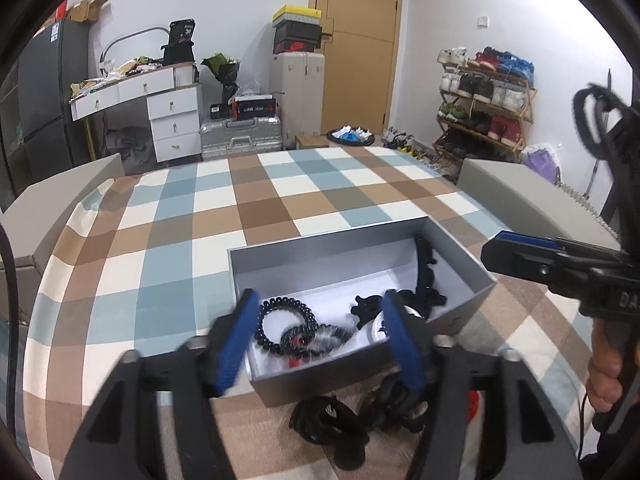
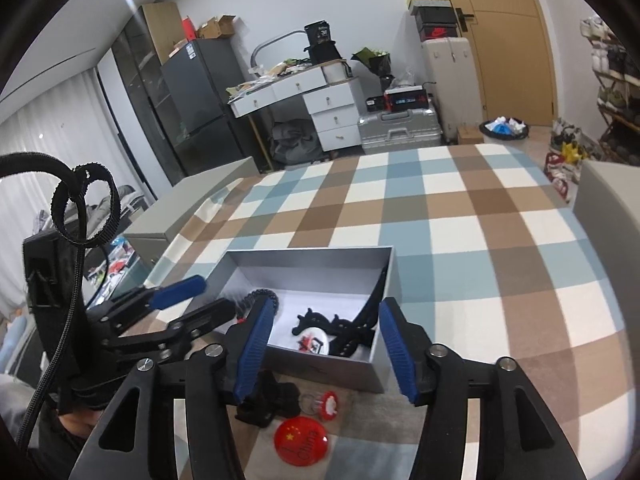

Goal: Organize jewelry
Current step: 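Move the open right gripper to the red 'China' badge on the table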

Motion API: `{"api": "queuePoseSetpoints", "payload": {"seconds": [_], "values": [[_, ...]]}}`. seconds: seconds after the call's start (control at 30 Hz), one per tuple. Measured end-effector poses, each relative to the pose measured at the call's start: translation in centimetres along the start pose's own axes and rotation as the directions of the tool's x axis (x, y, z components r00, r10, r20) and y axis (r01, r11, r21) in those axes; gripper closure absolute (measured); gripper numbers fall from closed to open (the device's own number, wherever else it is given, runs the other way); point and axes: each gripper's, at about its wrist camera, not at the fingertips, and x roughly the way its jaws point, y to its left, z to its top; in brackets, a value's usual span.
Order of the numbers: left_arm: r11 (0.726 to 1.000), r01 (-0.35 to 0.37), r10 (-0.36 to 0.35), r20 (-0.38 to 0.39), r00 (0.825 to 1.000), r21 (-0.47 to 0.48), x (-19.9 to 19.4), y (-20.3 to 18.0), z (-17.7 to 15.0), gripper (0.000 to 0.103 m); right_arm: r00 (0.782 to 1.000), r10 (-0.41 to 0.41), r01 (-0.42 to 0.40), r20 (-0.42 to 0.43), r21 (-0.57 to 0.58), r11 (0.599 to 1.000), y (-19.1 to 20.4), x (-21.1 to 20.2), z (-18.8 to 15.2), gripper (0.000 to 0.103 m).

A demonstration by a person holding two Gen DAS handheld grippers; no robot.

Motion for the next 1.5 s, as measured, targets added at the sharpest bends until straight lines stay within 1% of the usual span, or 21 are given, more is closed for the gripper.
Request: {"api": "queuePoseSetpoints", "payload": {"seconds": [0.03, 0.1, 0.13, 0.17, 0.23, 0.27, 0.3, 0.37, 0.47, 0.63, 0.77, 0.83, 0.93, 0.97, 1.0, 1.07, 1.17, 1.23, 1.33, 1.4, 1.5], "values": [[1.000, 0.008, -0.008, 0.005, 1.000, 0.002, -0.3, 0.0, -0.1, 0.030, 1.000, -0.005, 0.005, 0.004, -0.007, 1.000, 0.1, -0.2, 0.0, 0.042], [1.000, 0.017, -0.017, 0.006, 1.000, -0.004, -0.8, 0.0, -0.4, 0.026, 1.000, -0.017, 0.017, 0.014, -0.014, 1.000, 0.1, -0.7, 0.0, 0.032], [1.000, 0.017, -0.017, 0.000, 1.000, -0.013, -1.0, 0.1, -0.6, 0.023, 1.000, -0.018, 0.018, 0.013, -0.012, 1.000, 0.0, -0.9, -0.1, 0.028], [1.000, 0.013, -0.013, -0.009, 1.000, -0.025, -1.1, 0.2, -0.8, 0.018, 1.000, -0.017, 0.017, 0.007, -0.010, 1.000, -0.1, -1.0, -0.2, 0.022], [0.999, 0.005, -0.006, -0.017, 1.000, -0.045, -1.4, 0.4, -1.1, 0.016, 1.000, -0.020, 0.020, -0.007, -0.009, 1.000, -0.3, -1.2, -0.6, 0.015], [0.999, 0.007, -0.008, -0.021, 1.000, -0.050, -1.5, 0.4, -1.3, 0.013, 1.000, -0.026, 0.026, -0.013, -0.010, 1.000, -0.3, -1.2, -0.8, 0.011], [0.998, 0.010, -0.012, -0.025, 1.000, -0.058, -1.7, 0.5, -1.6, 0.006, 0.999, -0.038, 0.038, -0.024, -0.012, 0.999, -0.4, -1.3, -1.1, 0.007], [0.996, 0.022, -0.023, -0.014, 1.000, -0.081, -2.0, 0.8, -2.0, 0.001, 0.997, -0.062, 0.061, -0.044, -0.022, 0.998, -0.5, -1.3, -1.3, 0.005], [0.998, 0.002, -0.003, -0.021, 1.000, -0.064, -2.3, 0.6, -2.3, 0.001, 0.995, -0.080, 0.078, -0.061, -0.038, 0.996, -0.5, -1.6, -1.5, 0.004], [0.999, -0.025, 0.023, -0.034, 0.999, -0.036, -2.7, 0.5, -3.0, 0.001, 0.989, -0.084, 0.073, -0.125, -0.090, 0.993, -0.2, -1.4, -2.4, 0.003], [0.999, -0.043, 0.041, -0.063, 0.997, -0.034, -2.2, 0.9, -3.3, 0.001, 0.976, -0.081, 0.053, -0.202, -0.144, 0.988, 0.0, -0.3, -3.4, 0.004], [0.998, -0.040, 0.037, -0.071, 0.997, -0.042, -2.2, 1.2, -3.4, 0.001, 0.971, -0.060, 0.022, -0.233, -0.163, 0.986, 0.3, 0.4, -4.1, 0.004], [0.998, -0.046, 0.042, -0.078, 0.996, -0.041, -2.2, 1.5, -3.6, 0.001, 0.962, -0.025, -0.029, -0.272, -0.193, 0.981, 0.9, 1.3, -4.9, 0.008], [0.998, -0.050, 0.047, -0.079, 0.996, -0.038, -2.2, 1.4, -3.7, 0.001, 0.959, -0.024, -0.035, -0.281, -0.202, 0.979, 1.1, 1.4, -5.1, 0.012], [0.998, -0.053, 0.051, -0.082, 0.995, -0.029, -2.2, 1.4, -3.7, 0.001, 0.957, -0.016, -0.047, -0.291, -0.209, 0.977, 1.4, 1.6, -5.3, 0.018], [0.998, -0.056, 0.055, -0.087, 0.995, -0.012, -2.2, 1.3, -3.9, 0.001, 0.950, 0.005, -0.075, -0.312, -0.215, 0.974, 1.8, 2.0, -5.7, 0.023], [0.998, -0.058, 0.061, -0.108, 0.992, 0.025, -2.0, 1.1, -4.2, 0.001, 0.945, 0.021, -0.100, -0.327, -0.225, 0.969, 2.3, 2.4, -6.3, 0.026], [0.998, -0.044, 0.049, -0.135, 0.990, 0.044, -1.7, 0.9, -4.5, 0.001, 0.942, 0.025, -0.106, -0.334, -0.226, 0.968, 2.5, 2.5, -6.5, 0.029], [0.997, -0.040, 0.050, -0.179, 0.983, 0.061, -1.1, 0.8, -4.8, 0.001, 0.940, 0.026, -0.111, -0.340, -0.233, 0.966, 2.7, 2.8, -6.6, 0.037], [0.996, -0.046, 0.059, -0.197, 0.979, 0.071, -0.8, 0.6, -5.0, 0.001, 0.938, 0.025, -0.111, -0.345, -0.234, 0.966, 2.7, 3.0, -6.6, 0.039], [0.997, -0.037, 0.051, -0.219, 0.974, 0.069, -0.6, 0.6, -5.3, 0.001, 0.935, 0.022, -0.113, -0.354, -0.239, 0.964, 2.8, 3.2, -6.7, 0.044]]}}
